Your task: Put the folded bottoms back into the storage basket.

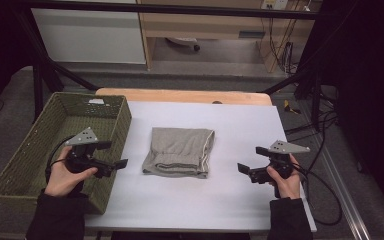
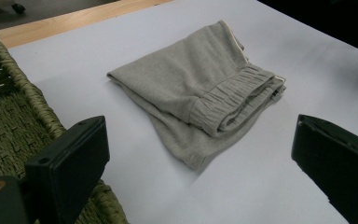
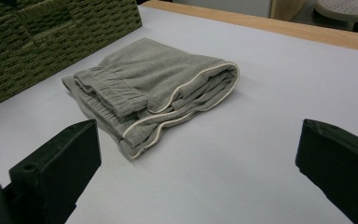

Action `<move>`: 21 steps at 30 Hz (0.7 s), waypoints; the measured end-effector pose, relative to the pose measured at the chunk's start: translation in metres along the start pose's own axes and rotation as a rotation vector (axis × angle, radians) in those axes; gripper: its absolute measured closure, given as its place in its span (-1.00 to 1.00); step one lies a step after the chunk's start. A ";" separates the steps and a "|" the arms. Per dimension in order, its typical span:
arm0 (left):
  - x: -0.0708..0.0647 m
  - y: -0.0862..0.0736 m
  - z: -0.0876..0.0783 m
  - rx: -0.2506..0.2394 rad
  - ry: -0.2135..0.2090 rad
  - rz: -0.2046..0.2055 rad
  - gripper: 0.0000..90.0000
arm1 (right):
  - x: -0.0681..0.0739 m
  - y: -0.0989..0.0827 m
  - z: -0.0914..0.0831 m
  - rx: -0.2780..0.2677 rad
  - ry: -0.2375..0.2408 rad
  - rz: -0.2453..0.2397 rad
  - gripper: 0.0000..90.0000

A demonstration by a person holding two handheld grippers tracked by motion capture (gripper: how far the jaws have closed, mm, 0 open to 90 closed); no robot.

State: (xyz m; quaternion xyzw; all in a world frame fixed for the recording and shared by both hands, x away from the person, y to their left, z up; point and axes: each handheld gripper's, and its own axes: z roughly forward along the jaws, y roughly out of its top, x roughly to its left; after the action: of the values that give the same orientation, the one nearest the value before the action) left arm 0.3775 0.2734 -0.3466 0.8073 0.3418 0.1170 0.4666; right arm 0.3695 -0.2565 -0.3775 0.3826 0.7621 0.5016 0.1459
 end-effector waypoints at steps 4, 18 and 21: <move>0.000 0.000 0.001 0.003 0.003 -0.001 -0.92 | 0.000 0.000 0.001 0.005 0.001 -0.004 -0.99; -0.002 0.003 0.002 0.006 0.010 -0.001 -0.92 | -0.001 -0.001 0.001 0.010 0.005 -0.001 -0.99; -0.003 0.004 0.002 0.006 0.012 -0.001 -0.92 | -0.001 0.000 0.001 0.009 0.007 0.000 -0.99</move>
State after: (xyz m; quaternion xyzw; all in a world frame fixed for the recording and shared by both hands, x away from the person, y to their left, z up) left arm 0.3784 0.2686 -0.3437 0.8077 0.3453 0.1204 0.4624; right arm 0.3706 -0.2566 -0.3786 0.3813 0.7649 0.4995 0.1414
